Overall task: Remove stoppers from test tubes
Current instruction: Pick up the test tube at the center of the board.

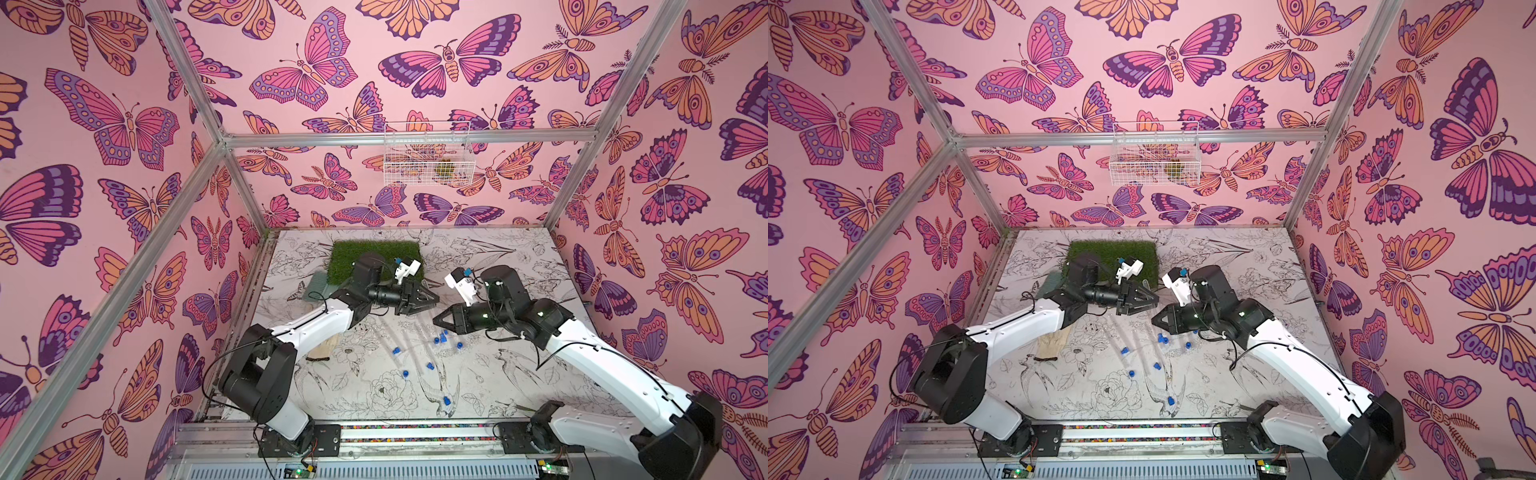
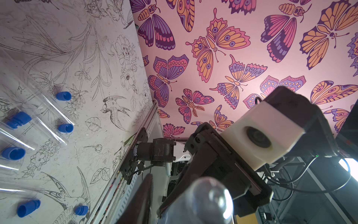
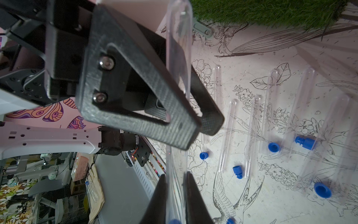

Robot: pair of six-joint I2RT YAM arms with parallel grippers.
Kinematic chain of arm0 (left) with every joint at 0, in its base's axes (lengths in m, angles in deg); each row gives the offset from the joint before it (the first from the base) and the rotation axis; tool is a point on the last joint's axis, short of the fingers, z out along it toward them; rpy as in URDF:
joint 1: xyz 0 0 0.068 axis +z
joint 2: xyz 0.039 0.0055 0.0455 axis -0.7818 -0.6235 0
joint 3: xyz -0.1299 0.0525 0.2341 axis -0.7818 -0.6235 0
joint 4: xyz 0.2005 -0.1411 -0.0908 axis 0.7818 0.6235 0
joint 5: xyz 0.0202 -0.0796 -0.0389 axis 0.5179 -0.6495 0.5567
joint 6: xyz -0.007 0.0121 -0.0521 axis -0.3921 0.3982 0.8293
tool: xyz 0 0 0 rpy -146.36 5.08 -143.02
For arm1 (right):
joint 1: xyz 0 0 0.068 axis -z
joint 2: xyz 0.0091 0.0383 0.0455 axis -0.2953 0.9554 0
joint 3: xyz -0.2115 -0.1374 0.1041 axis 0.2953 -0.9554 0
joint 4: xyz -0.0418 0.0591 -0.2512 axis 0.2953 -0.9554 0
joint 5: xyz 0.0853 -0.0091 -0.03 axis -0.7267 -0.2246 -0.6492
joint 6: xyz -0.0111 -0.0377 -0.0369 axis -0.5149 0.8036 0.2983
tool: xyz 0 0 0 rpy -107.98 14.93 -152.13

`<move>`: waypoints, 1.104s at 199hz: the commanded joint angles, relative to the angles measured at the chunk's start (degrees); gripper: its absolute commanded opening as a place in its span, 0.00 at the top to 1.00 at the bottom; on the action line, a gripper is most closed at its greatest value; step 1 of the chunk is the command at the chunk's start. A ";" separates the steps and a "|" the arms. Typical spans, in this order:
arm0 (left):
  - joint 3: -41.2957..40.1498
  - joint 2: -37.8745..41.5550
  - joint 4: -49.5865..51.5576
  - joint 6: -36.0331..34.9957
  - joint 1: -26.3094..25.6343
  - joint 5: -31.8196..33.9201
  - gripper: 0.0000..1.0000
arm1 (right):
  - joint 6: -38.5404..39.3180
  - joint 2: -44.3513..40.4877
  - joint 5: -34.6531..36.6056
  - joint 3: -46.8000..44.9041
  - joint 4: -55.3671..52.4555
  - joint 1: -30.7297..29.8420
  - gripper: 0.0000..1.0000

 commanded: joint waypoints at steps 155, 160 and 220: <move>-0.74 -1.56 0.80 -0.23 1.13 -1.97 0.95 | 0.33 2.13 2.07 1.53 0.01 -1.01 0.62; -0.75 -1.59 0.80 -0.23 1.25 -1.98 0.95 | 0.57 1.99 2.41 1.62 -0.28 -1.03 0.59; -0.74 -0.77 0.80 0.52 1.75 -1.46 0.95 | 2.34 -2.13 8.94 2.77 -1.64 -0.99 0.45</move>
